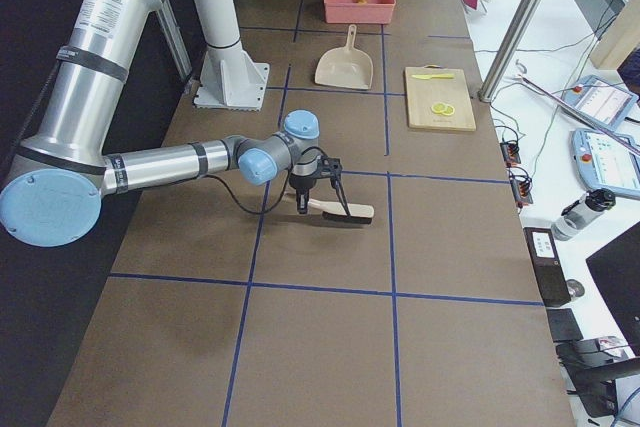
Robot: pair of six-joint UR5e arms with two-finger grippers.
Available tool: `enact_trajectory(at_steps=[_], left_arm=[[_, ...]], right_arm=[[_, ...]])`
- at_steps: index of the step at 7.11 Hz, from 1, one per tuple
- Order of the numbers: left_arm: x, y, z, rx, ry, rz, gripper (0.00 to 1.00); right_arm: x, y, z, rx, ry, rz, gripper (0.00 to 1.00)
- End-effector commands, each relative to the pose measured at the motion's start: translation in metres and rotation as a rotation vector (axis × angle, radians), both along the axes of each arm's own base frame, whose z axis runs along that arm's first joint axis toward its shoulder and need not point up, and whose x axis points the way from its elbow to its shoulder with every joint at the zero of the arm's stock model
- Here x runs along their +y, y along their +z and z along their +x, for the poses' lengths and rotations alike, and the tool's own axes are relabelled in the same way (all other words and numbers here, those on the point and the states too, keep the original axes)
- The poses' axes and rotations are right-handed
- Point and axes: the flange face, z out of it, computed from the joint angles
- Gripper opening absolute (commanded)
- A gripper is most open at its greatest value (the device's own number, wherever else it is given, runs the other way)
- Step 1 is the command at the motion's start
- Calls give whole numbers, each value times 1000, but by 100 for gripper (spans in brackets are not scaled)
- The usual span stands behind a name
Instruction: Sweep and dump trash into bin
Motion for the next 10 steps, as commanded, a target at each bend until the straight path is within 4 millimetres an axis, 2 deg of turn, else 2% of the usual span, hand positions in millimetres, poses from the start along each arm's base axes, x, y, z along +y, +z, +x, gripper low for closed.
enact_trajectory(at_steps=[1, 3, 5, 10], left_arm=[[-22, 30, -30, -27, -86, -102, 100], [-24, 55, -37, -32, -111, -167, 100], [-27, 53, -36, -31, -110, -162, 100], [-29, 58, -36, -36, -113, -171, 100]], right_arm=[[14, 34, 15, -67, 98, -8, 2], [16, 45, 17, -79, 121, -14, 2], [24, 55, 24, -64, 111, -25, 2], [25, 64, 22, -52, 65, -9, 8]])
